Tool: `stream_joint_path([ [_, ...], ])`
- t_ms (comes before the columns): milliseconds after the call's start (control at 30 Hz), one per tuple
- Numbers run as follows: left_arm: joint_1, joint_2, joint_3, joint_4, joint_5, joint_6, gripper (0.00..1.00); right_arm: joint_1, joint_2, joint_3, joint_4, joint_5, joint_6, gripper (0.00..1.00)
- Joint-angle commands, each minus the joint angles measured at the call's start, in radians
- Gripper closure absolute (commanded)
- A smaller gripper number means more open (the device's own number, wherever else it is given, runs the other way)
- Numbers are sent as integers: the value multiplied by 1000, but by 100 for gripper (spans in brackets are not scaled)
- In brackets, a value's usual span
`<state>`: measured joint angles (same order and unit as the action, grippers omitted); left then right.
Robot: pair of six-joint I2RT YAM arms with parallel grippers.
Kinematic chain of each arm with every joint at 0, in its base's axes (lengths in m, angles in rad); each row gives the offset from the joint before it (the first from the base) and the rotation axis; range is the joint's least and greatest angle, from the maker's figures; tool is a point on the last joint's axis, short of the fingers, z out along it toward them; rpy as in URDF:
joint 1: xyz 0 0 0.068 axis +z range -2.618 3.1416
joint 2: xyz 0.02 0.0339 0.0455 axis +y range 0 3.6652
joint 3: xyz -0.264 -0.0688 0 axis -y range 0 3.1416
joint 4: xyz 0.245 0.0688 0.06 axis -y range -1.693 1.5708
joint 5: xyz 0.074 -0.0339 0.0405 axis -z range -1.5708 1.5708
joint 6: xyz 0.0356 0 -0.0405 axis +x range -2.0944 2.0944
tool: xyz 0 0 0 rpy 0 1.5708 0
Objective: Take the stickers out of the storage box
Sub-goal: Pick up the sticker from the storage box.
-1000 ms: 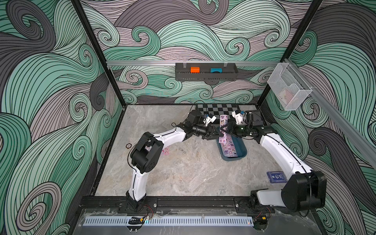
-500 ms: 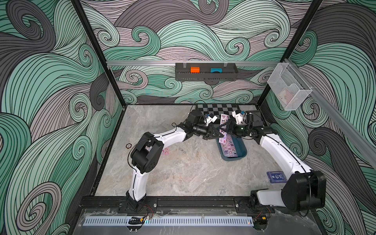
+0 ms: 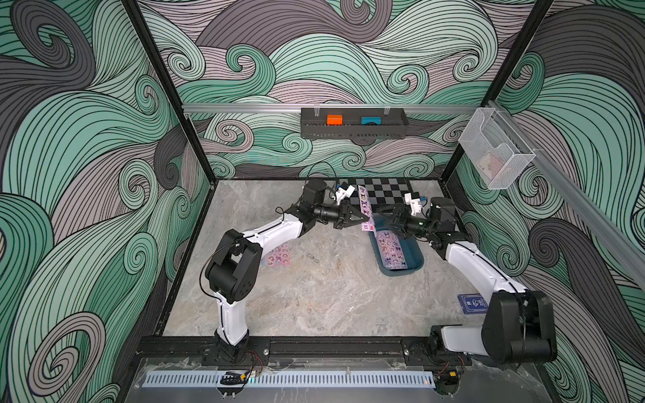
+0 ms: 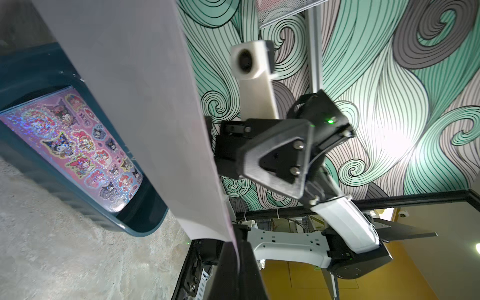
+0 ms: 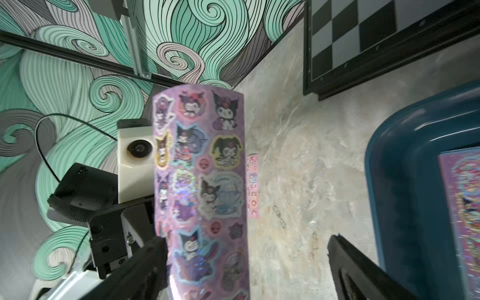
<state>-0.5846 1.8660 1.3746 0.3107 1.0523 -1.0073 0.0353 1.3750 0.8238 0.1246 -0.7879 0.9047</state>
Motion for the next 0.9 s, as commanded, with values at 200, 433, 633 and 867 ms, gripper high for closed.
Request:
stream_joint_path([
  [200,-16,-39,-6,116,30,-77,100,94,135,-57,721,-83,476,1],
  [433,-6,-35,-28,125,31,-84,100,95,355,-93,1293,-56,864,1],
  [633,-6,-48,-22,133,32,-92,100,97,345,-86,1293,-53,859,1],
  [867,-6,-34,-37,307,26,-220,100,102,285,-97,1293,-24,893,1],
])
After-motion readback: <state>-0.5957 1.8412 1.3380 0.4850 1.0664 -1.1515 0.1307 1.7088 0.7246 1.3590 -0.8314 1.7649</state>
